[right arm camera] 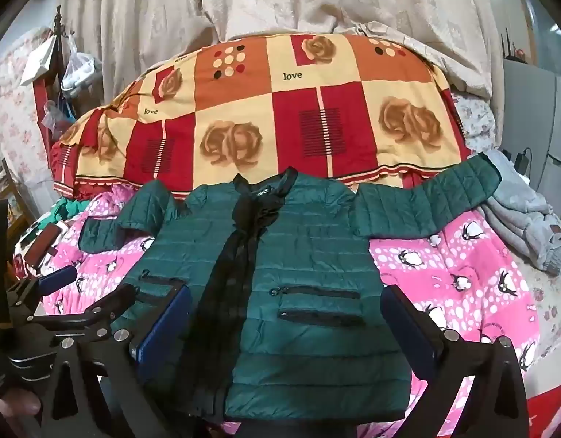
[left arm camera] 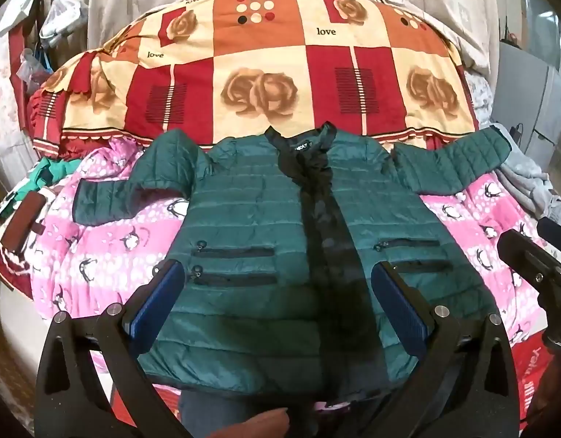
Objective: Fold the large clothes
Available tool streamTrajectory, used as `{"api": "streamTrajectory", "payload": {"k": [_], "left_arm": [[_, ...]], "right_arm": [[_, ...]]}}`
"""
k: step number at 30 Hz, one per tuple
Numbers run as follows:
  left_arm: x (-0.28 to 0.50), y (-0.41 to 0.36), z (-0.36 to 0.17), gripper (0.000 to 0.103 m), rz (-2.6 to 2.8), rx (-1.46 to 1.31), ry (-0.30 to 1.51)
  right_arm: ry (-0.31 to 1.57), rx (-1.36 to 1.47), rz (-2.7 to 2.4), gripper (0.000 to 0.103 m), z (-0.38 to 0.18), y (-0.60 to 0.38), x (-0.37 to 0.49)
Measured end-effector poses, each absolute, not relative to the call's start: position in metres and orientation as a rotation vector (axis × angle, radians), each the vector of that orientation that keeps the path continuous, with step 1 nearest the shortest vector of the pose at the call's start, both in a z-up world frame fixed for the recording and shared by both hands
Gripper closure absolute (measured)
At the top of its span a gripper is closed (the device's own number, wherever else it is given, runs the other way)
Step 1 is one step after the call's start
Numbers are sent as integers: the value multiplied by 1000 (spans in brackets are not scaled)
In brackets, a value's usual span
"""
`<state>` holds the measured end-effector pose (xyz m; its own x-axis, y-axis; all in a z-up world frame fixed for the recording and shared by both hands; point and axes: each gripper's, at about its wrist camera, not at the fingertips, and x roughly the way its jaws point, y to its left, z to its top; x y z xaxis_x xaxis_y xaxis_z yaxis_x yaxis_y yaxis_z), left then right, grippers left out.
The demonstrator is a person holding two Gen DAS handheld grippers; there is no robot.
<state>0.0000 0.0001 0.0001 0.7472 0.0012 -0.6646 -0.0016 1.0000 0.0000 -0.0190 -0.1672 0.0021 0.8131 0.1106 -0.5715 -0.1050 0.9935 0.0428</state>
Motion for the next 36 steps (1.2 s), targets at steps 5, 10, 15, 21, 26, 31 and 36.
{"api": "streamTrajectory", "payload": {"k": [5, 10, 15, 21, 26, 31, 36], "left_arm": [[0, 2, 1, 0, 3, -10, 724], [-1, 0, 0, 0, -5, 0, 724], [-3, -4, 2, 0, -12, 4, 710], [-13, -3, 8, 0, 20, 14, 592], [-8, -4, 12, 0, 4, 62, 646], [-7, 0, 9, 0, 2, 46, 672], [-7, 5, 5, 0, -7, 20, 675]], "right_arm": [[607, -6, 102, 1, 0, -166, -20], [607, -4, 109, 1, 4, -164, -26], [608, -4, 112, 1, 11, -165, -24], [596, -8, 110, 1, 9, -162, -27], [594, -21, 100, 1, 13, -161, -28], [591, -42, 79, 1, 20, -157, -28], [596, -37, 70, 1, 17, -159, -24]]}}
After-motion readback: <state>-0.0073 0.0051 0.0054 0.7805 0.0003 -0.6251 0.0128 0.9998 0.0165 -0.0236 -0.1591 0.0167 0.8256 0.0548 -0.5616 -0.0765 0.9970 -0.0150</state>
